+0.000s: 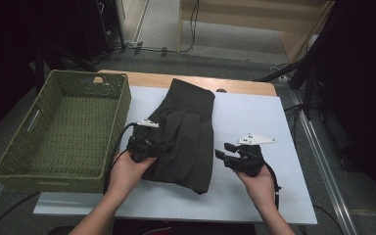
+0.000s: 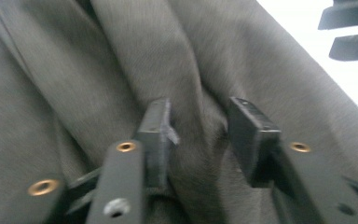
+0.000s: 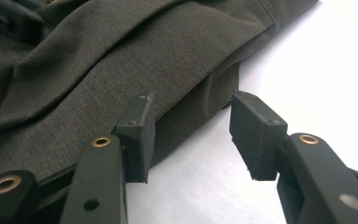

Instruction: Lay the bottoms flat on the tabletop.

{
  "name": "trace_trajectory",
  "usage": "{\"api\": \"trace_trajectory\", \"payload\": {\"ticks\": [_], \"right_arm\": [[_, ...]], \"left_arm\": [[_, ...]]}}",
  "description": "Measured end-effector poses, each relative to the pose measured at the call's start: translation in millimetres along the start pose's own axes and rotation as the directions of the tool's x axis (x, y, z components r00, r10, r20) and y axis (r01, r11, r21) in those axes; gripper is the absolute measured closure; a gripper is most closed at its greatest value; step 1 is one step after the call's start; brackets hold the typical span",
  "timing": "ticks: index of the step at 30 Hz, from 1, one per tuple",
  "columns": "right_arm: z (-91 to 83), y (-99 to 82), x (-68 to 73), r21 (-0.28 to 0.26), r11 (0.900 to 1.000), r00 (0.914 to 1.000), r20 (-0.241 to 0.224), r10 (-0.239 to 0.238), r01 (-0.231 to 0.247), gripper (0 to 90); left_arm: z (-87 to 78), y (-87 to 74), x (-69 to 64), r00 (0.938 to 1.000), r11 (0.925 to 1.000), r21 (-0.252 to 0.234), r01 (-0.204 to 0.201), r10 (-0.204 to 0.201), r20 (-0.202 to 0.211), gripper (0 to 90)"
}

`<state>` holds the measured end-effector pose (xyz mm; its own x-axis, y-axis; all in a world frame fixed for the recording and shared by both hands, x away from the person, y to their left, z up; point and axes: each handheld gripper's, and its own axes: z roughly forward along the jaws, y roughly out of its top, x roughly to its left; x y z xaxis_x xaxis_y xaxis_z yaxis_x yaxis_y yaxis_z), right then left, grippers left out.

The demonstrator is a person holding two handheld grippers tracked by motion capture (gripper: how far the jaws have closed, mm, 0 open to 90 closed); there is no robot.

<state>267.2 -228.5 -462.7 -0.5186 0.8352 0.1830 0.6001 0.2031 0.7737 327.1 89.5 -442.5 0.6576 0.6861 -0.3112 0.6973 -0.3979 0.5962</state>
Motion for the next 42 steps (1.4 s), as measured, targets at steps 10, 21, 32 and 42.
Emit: {"api": "trace_trajectory", "payload": {"ticks": [10, 21, 32, 42], "right_arm": [[-1.9, 3.5, 0.7, -0.016, 0.9999, 1.0, 0.002, 0.008, -0.007, 49.2], [-2.3, 32.3, 4.5, -0.073, 0.9973, 1.0, -0.002, 0.006, -0.006, 51.4], [22.1, 52.2, 13.3, -0.076, 0.9971, 0.9995, -0.03, -0.005, 0.003, 51.0], [56.3, 57.2, 25.0, -0.01, 0.9999, 0.9987, -0.052, -0.006, 0.005, 51.2]], "left_arm": [[-17.7, 9.0, -21.1, 0.9966, 0.9979, -0.029, -0.057, 0.059, 0.058, 89.0], [4.5, 9.7, -60.6, 0.9847, 0.9874, -0.022, -0.157, 0.158, 0.074, 88.8], [27.8, 0.7, -73.0, 0.9786, 0.9821, -0.025, -0.187, 0.188, 0.083, 87.2], [32.8, -6.2, -83.1, 0.9719, 0.976, -0.022, -0.217, 0.218, 0.09, 87.3]]}}
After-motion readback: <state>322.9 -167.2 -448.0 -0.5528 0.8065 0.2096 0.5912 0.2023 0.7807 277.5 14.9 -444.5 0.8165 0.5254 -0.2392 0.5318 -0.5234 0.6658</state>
